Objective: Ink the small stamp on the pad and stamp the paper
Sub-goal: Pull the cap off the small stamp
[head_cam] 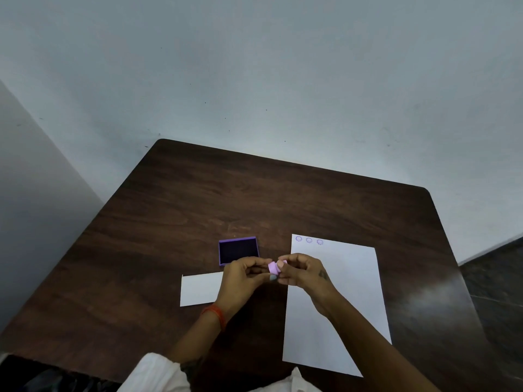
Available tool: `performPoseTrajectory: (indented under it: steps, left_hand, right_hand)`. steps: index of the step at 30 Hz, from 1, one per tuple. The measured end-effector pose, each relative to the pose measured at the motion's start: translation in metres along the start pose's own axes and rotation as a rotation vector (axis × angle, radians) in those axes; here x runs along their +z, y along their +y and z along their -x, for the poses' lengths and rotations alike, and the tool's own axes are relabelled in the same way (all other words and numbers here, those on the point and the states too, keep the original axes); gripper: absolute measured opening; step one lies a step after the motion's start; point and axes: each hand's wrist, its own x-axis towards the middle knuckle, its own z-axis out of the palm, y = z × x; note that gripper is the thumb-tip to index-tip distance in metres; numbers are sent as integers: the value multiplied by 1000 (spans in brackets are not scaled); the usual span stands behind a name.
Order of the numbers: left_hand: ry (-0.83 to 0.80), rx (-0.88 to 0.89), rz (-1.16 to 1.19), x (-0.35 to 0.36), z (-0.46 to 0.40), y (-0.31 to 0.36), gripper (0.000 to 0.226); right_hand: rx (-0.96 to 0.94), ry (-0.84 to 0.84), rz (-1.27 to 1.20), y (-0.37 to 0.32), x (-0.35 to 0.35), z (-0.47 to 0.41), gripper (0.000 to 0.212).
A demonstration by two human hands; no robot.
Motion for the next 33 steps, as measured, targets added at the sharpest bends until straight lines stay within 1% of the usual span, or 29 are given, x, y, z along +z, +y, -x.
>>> performPoseTrajectory:
  steps: [2,4,7,9,13,16,21,25,30,33]
  left_hand:
    - [3,1,-9,1,-1,0,24]
    - [-2,4,-7,0,-1,0,25]
    - [-9,-18,29,-2,-2,-2,26]
    - [-9,-48,47,-2,-3,-5,26]
    - [-16,-117,57,2,-6,-12,26]
    - [-11,-136,48,7,-6,-20,23]
    - [-45,-93,-149,12,-4,-35,21]
    - [-33,-43,-274,15,-6,-39,20]
    - [-104,23,-437,11,-10,-36,28]
    - [-168,80,-507,-8,-17,-26,32]
  right_hand:
    - [19,18,16,0,2,0,9]
    - [21,13,0,-1,0,1,12]
    - [76,-9,-134,-4,-5,3,13]
    - [158,-18,-289,-7,-9,4,15]
    - [321,-48,-706,-8,-17,8,19]
    - [366,-58,-842,-8,-20,13,22]
    - [374,-81,-912,-8,-20,15,19]
    - [360,-105,-931,-10,-21,16,27]
    - [345,-113,-889,-14,-19,13,31]
    - [332,-128,-822,-17,-17,8,33]
